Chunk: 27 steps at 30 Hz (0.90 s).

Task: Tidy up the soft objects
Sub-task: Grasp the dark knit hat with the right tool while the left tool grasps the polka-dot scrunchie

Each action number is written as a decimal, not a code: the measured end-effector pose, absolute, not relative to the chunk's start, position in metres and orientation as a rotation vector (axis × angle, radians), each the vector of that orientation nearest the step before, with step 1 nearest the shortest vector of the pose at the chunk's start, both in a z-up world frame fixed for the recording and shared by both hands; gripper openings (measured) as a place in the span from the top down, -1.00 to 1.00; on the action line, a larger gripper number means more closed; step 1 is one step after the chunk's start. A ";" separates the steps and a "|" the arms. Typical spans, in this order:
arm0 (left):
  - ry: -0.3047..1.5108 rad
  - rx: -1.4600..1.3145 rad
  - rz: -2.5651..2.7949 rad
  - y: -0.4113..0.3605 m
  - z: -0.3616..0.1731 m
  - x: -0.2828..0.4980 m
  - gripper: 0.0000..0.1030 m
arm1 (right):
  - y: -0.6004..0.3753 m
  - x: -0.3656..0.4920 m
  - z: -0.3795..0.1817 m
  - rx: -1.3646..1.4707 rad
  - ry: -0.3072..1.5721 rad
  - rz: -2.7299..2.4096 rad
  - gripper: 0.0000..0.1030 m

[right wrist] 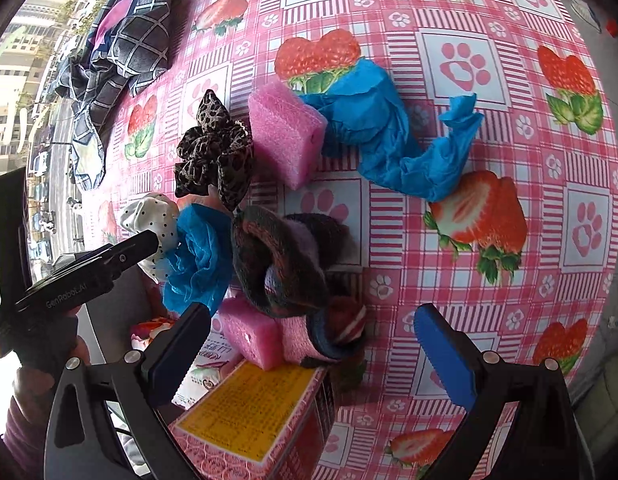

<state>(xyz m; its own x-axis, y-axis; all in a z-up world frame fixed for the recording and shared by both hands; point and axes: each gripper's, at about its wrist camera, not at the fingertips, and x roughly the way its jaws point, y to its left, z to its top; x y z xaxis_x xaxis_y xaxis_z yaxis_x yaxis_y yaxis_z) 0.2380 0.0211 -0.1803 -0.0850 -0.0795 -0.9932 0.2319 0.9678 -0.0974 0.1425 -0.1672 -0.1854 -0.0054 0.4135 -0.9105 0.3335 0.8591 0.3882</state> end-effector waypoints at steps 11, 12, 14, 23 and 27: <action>1.650 0.068 -0.285 0.023 -0.190 0.236 0.42 | -0.138 0.164 -0.217 0.536 1.655 0.122 -0.20; 1.643 0.070 -0.291 0.024 -0.187 0.236 0.49 | -0.138 0.163 -0.220 0.548 1.663 0.128 -0.07; 1.625 0.081 -0.299 0.023 -0.181 0.234 0.56 | -0.139 0.160 -0.222 0.556 1.655 0.118 0.06; 1.511 0.119 -0.318 0.030 -0.141 0.220 0.57 | -0.165 0.144 -0.195 0.593 1.581 0.081 0.24; 1.456 0.154 -0.332 0.031 -0.124 0.212 0.57 | -0.172 0.139 -0.179 0.609 1.552 0.067 0.24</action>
